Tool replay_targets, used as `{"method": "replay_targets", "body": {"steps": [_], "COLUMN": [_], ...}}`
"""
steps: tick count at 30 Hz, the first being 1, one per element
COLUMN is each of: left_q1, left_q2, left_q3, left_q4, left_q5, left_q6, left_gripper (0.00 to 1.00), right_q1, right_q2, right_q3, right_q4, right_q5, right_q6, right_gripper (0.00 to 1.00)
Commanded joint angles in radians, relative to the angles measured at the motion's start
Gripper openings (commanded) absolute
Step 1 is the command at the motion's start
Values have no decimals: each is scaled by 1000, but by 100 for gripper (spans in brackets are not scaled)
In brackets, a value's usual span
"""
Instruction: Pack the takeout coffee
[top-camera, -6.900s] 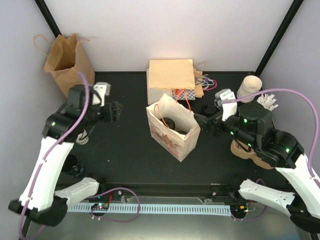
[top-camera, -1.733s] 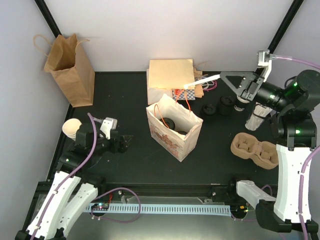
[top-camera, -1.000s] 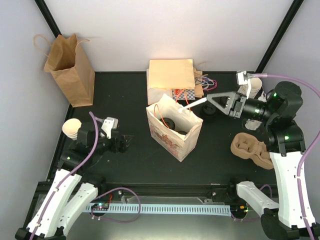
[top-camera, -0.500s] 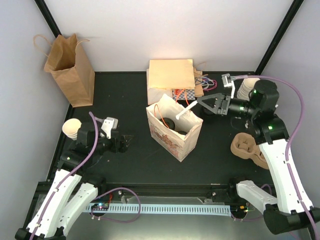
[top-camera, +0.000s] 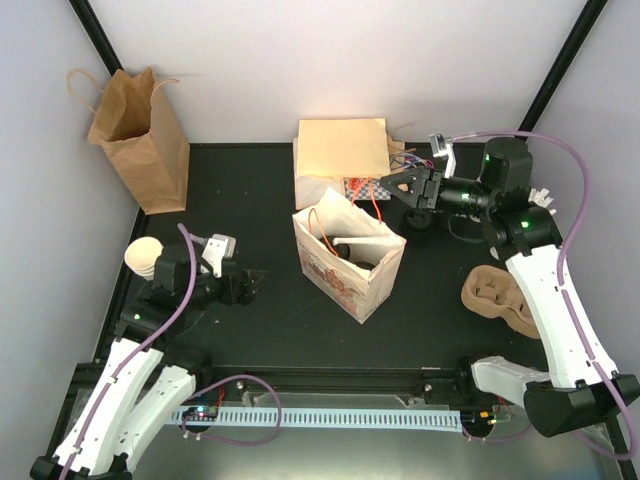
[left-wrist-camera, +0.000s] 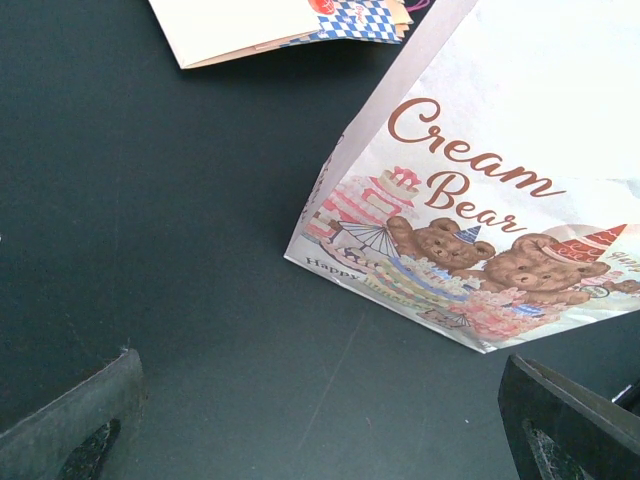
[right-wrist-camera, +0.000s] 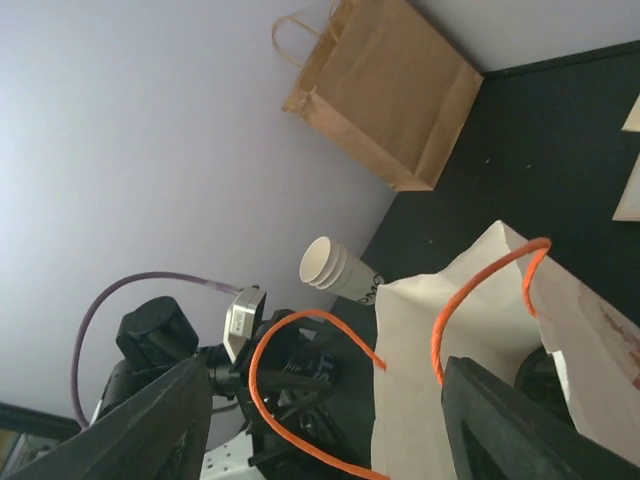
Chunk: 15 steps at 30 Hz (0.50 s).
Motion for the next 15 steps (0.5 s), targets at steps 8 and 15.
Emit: {"method": "replay_targets", "body": {"steps": [8,15], "left_q1": [-4,-4], "left_q2": [-7,-17], "left_q3": [15,14], "left_q4": [6,7], "left_q5": [2,2], "left_q6": [-3,-2], "left_gripper": [99,99], "right_q1": [5,-10], "right_q2": [-77,-49], "right_q3": [222,295], "right_q4": [-399,-670], "right_q5": [568,1149], "right_q6": [-269,-274], "right_gripper": [72,62]}}
